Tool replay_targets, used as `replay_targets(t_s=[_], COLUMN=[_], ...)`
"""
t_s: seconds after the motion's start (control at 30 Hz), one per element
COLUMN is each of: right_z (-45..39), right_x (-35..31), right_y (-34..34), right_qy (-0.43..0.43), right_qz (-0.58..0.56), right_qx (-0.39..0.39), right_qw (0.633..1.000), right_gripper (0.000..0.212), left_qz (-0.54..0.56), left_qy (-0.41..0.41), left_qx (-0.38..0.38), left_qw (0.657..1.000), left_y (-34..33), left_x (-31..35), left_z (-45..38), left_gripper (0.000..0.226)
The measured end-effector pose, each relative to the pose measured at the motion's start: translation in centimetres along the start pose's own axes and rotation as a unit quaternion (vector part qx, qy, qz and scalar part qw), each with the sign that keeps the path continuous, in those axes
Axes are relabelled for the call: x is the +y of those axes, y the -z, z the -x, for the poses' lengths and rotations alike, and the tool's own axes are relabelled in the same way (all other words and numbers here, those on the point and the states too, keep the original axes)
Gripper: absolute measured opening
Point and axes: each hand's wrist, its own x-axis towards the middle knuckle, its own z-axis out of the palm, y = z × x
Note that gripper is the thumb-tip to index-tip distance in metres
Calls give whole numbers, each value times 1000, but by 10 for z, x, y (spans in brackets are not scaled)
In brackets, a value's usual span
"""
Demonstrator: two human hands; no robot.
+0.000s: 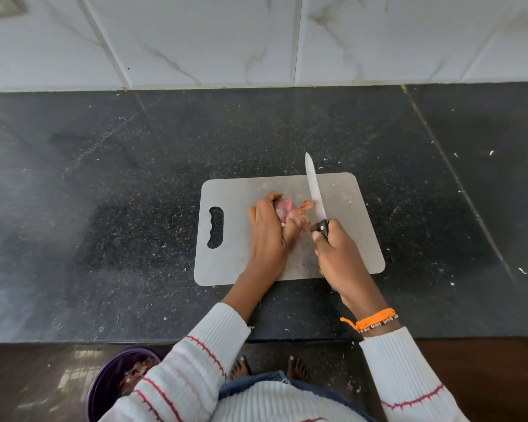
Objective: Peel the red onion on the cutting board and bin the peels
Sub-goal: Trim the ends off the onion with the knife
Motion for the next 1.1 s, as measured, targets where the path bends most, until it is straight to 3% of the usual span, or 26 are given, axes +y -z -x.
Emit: replay_targets(t_s=[0.27,0.4,0.57,0.73,1.1], right_z=[23,21,14,24,2], right_x=[4,8,8,-2,0], right_y=[-7,-9,4,-4,2], right_qy=[17,9,-32,29,-80], right_qz=[120,183,177,239,259], right_qx=[3,5,30,18,-7], right_qw=[993,983,983,971,962], right_gripper=[21,14,12,7,21], left_qz=[-26,-34,-29,-24,-6], left_qy=[-27,-16,-10,-3,-12], left_qx=[31,35,49,36,46], left_qw=[999,999,998,999,999], left_y=[-11,-16,-15,-16,-15], left_x=[-4,1,2,2,-2], left_z=[-8,-8,-8,-6,-3], left_gripper=[40,49,50,49,47])
